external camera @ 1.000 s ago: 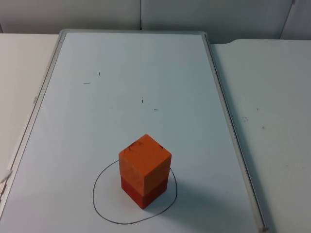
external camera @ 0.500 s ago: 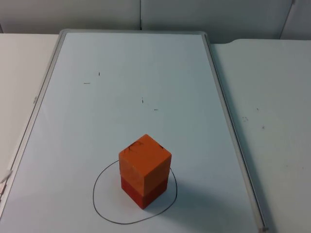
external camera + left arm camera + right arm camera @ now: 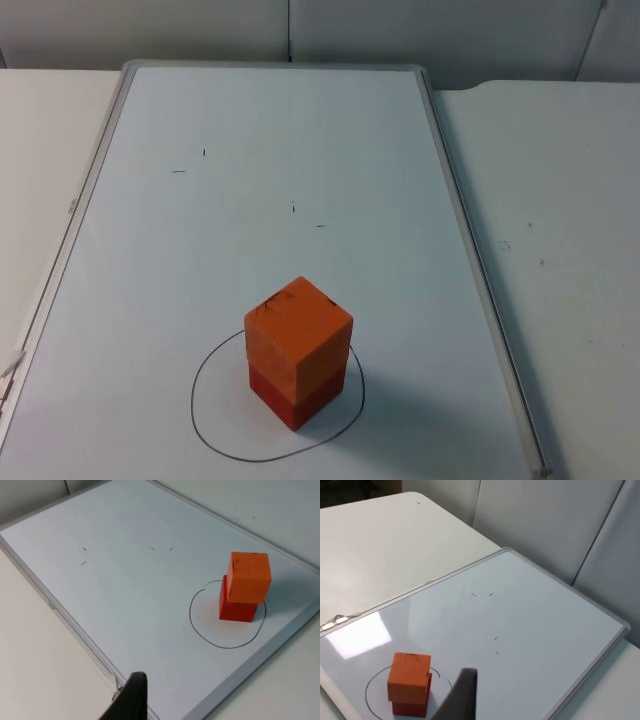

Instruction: Pick up one cube with the left hand and another cube with the right hand. First place the cube in the right hand at the target position, then stack the cube in the left hand on top.

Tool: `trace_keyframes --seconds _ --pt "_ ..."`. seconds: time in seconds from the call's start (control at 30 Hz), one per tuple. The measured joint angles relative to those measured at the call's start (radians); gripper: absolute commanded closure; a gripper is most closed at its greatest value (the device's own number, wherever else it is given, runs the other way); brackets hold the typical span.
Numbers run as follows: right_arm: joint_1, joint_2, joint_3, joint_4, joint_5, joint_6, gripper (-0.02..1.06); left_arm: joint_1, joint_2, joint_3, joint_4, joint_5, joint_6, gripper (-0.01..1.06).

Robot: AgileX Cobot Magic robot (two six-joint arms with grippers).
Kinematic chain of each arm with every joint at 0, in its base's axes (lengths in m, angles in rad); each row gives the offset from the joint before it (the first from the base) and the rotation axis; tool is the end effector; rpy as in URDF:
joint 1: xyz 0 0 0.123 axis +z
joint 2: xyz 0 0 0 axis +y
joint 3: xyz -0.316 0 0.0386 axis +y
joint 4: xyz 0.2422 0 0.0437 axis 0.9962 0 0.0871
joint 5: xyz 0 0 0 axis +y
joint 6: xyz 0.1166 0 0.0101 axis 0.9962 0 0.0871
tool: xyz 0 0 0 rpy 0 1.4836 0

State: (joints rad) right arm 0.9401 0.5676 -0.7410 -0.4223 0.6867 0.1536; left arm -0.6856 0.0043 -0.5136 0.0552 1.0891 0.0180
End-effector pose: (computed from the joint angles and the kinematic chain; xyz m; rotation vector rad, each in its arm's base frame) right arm 0.0778 0.0549 0.3681 -0.8838 1.7343 0.2479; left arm -0.0139 0.0188 0.2639 0.7132 1.9541 -0.3446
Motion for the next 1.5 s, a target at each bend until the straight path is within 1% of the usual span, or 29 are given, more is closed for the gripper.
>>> trace_keyframes --seconds 0.23,0.33,0.4,0.47,0.5,0.63,0.67,0.7,0.73,0.77,0.8,0.83,0.93,0.97,1.1,1.23,1.33,1.4,1.47,1.5 --pt "0.000 0.000 0.000 -0.002 0.000 0.000 0.14 0.000 0.000 0.000 0.000 0.000 0.000 0.00" --pt "0.000 0.000 0.000 -0.006 0.000 0.000 0.14 0.015 0.000 0.000 0.000 -0.002 0.000 0.00" --pt "0.000 0.000 0.000 -0.013 0.000 0.000 0.14 0.062 0.000 0.000 0.000 -0.002 0.000 0.00" --pt "0.000 0.000 0.000 -0.015 0.000 0.000 0.14 0.143 0.000 0.000 0.000 -0.002 0.000 0.00" --pt "0.000 0.000 0.000 -0.015 0.000 0.000 0.14 0.143 0.000 0.000 0.000 -0.002 0.000 0.00" --pt "0.000 0.000 0.000 -0.015 0.000 0.000 0.14 0.331 0.000 0.000 0.000 -0.002 0.000 0.00" --pt "0.000 0.000 0.000 -0.015 0.000 0.000 0.14 0.331 0.000 0.000 0.000 -0.002 0.000 0.00" --pt "0.000 0.000 0.000 -0.015 0.000 0.000 0.14 0.369 0.000 0.000 0.000 -0.002 0.000 0.00" --pt "0.000 0.000 0.000 -0.015 0.000 0.000 0.14 0.433 0.000 0.000 0.000 -0.002 0.000 0.00" --pt "0.000 0.000 0.000 -0.015 0.000 0.000 0.14 0.471 0.000 0.000 0.000 -0.002 0.000 0.00" --pt "0.000 0.000 0.000 -0.015 0.000 0.000 0.14 0.501 0.000 0.000 0.000 -0.002 0.000 0.00" --pt "0.000 0.000 0.000 -0.015 0.000 0.000 0.14 0.501 0.000 0.000 0.000 -0.002 0.000 0.00" --pt "0.000 0.000 0.000 -0.016 0.000 0.000 0.14 0.594 0.000 0.000 0.000 -0.002 0.000 0.00" --pt "0.000 0.000 0.000 -0.017 0.000 0.000 0.14 0.613 0.000 0.000 0.000 -0.002 0.000 0.00" --pt "0.000 0.000 0.000 -0.018 -0.002 0.000 0.14 0.647 0.000 0.000 0.000 -0.002 0.000 0.00" --pt "0.000 0.000 0.000 -0.018 -0.002 0.000 0.14 0.649 0.000 0.000 0.000 -0.002 0.000 0.00" --pt "0.000 -0.017 0.000 -0.016 0.014 -0.002 0.14 0.649 0.000 0.000 0.000 -0.002 0.000 0.00" --pt "0.000 -0.052 0.000 -0.007 0.068 -0.007 0.14 0.649 0.000 0.000 0.000 -0.002 0.000 0.00" --pt "0.000 -0.113 0.004 0.024 0.121 -0.022 0.14 0.649 0.000 0.000 0.000 -0.002 0.000 0.00" --pt "0.000 -0.113 0.004 0.024 0.121 -0.022 0.14 0.649 0.000 0.000 0.000 -0.002 0.000 0.00"
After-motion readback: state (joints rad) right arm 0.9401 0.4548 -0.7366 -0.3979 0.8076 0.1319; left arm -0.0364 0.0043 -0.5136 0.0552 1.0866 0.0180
